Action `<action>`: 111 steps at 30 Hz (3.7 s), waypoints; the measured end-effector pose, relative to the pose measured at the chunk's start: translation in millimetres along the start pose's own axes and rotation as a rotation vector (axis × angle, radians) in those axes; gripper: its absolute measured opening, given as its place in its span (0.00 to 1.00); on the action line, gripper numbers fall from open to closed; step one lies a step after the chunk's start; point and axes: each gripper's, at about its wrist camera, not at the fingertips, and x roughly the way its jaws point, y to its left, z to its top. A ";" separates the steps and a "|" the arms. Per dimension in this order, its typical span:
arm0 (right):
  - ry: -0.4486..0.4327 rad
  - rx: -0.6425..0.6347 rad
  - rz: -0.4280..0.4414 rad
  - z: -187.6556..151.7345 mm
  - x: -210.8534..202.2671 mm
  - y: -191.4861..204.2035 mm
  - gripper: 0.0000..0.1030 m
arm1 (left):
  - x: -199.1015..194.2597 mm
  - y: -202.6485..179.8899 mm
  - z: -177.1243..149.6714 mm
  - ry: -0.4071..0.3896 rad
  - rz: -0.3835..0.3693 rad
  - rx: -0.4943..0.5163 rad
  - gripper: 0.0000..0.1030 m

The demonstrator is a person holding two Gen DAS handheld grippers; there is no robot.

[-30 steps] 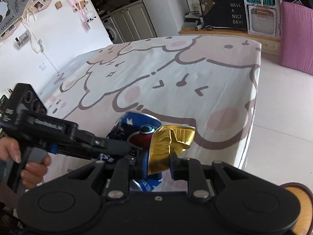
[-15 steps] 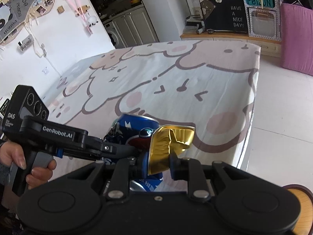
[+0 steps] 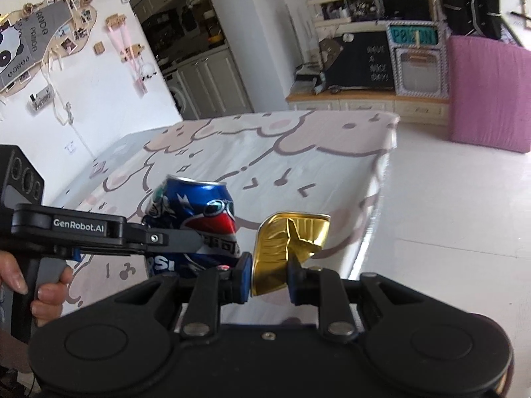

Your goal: Collect trash

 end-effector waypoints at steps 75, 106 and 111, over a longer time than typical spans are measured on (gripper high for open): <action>0.339 0.649 -0.250 -164.3 77.3 -341.1 1.00 | 359.8 -91.7 -190.0 0.562 0.408 0.020 1.00; 0.220 0.474 -0.308 -171.5 -33.9 -283.9 1.00 | 259.6 -127.6 -170.9 0.314 0.370 0.121 1.00; 0.170 0.421 -0.322 -171.1 -63.5 -265.8 1.00 | 230.0 -139.9 -175.1 0.259 0.363 0.148 1.00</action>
